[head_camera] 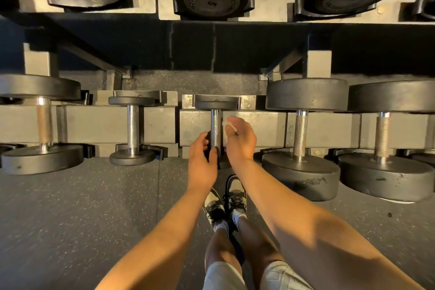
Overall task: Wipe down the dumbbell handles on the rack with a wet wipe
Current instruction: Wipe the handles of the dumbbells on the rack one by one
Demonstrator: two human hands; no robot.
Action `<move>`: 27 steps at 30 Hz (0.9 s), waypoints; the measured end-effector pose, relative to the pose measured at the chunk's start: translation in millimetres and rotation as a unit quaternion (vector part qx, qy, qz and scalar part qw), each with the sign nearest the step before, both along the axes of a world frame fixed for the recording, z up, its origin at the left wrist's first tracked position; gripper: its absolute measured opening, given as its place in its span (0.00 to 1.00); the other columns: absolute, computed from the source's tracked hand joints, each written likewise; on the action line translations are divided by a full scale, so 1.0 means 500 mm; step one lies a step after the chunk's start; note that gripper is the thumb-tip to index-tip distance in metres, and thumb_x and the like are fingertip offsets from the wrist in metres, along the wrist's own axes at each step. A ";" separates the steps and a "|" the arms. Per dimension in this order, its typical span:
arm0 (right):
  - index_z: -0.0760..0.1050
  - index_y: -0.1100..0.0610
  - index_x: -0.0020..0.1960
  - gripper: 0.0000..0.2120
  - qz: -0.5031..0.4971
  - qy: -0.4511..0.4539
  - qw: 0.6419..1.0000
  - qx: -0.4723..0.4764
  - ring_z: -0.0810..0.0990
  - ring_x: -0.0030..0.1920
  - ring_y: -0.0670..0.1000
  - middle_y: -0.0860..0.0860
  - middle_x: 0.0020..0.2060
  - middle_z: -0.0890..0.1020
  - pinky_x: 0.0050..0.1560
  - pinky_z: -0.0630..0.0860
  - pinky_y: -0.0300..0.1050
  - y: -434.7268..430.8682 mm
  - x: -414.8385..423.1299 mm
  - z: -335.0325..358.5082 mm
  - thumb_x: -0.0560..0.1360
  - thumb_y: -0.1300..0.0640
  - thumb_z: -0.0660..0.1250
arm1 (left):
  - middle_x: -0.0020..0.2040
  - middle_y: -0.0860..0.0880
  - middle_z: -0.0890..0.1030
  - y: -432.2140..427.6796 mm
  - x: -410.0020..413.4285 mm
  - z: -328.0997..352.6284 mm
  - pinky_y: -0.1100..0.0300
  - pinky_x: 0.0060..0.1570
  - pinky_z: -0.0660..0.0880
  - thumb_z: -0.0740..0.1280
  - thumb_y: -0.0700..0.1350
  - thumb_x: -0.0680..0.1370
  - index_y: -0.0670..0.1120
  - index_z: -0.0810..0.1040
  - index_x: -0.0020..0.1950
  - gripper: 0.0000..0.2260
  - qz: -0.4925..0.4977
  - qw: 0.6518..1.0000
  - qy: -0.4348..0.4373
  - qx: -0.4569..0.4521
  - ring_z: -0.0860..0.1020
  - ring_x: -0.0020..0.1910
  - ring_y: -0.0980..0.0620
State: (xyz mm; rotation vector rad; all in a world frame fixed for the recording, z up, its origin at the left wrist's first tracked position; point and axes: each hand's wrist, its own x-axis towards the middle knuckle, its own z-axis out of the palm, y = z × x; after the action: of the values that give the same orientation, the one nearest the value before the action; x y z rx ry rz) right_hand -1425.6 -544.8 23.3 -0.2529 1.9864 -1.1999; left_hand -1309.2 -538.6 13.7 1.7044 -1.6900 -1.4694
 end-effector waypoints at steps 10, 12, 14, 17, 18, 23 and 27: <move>0.83 0.59 0.56 0.09 0.090 0.009 0.993 0.081 0.81 0.52 0.48 0.49 0.50 0.84 0.50 0.73 0.28 0.048 0.028 -0.055 0.79 0.63 0.68 | 0.72 0.56 0.71 -0.007 -0.002 -0.026 0.64 0.68 0.63 0.56 0.43 0.86 0.55 0.59 0.82 0.23 -0.095 0.994 -0.045 0.003 0.66 0.66 0.64; 0.84 0.59 0.54 0.08 0.082 0.002 0.993 0.079 0.82 0.51 0.49 0.49 0.49 0.85 0.50 0.75 0.30 0.059 0.024 -0.051 0.79 0.64 0.68 | 0.67 0.53 0.75 -0.003 -0.003 -0.024 0.63 0.63 0.65 0.56 0.44 0.86 0.54 0.64 0.80 0.21 -0.084 0.995 -0.060 0.005 0.70 0.65 0.57; 0.83 0.59 0.56 0.09 0.059 0.010 0.997 0.053 0.80 0.50 0.44 0.47 0.49 0.83 0.49 0.72 0.23 0.041 0.013 -0.041 0.79 0.65 0.67 | 0.64 0.53 0.77 -0.009 -0.006 -0.028 0.59 0.61 0.69 0.57 0.44 0.85 0.53 0.67 0.78 0.19 -0.081 0.995 -0.064 0.007 0.73 0.66 0.50; 0.80 0.57 0.58 0.09 0.054 0.049 0.997 0.015 0.78 0.52 0.41 0.45 0.52 0.80 0.52 0.70 0.23 -0.008 0.006 -0.032 0.80 0.63 0.67 | 0.75 0.54 0.70 -0.017 -0.006 -0.023 0.60 0.71 0.64 0.57 0.46 0.86 0.54 0.60 0.81 0.23 -0.078 0.995 -0.053 0.021 0.67 0.74 0.55; 0.80 0.57 0.58 0.09 0.053 0.060 0.997 0.016 0.78 0.52 0.43 0.45 0.52 0.80 0.52 0.70 0.22 -0.019 0.010 -0.033 0.79 0.63 0.67 | 0.76 0.56 0.68 -0.017 -0.005 -0.020 0.63 0.70 0.62 0.57 0.46 0.86 0.55 0.58 0.82 0.24 -0.085 0.995 -0.049 0.024 0.65 0.73 0.58; 0.80 0.57 0.58 0.09 0.088 0.033 0.990 0.105 0.78 0.50 0.46 0.48 0.49 0.81 0.44 0.70 0.25 0.009 0.020 -0.047 0.81 0.62 0.65 | 0.63 0.57 0.75 -0.005 -0.006 -0.014 0.65 0.58 0.64 0.56 0.45 0.86 0.58 0.58 0.81 0.23 -0.096 0.993 -0.063 0.015 0.67 0.58 0.64; 0.81 0.58 0.54 0.08 0.129 0.005 0.983 0.132 0.81 0.50 0.50 0.52 0.48 0.84 0.44 0.72 0.33 0.061 0.017 -0.057 0.80 0.65 0.64 | 0.67 0.49 0.77 0.007 -0.008 -0.024 0.58 0.63 0.65 0.56 0.46 0.86 0.54 0.64 0.80 0.21 -0.068 0.994 -0.088 0.005 0.69 0.65 0.52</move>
State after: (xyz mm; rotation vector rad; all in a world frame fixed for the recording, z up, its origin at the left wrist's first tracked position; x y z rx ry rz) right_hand -1416.9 -514.1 -5.3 -0.3682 2.0237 -0.7657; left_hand -1313.1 -534.9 1.4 1.8031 -1.9269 -1.4226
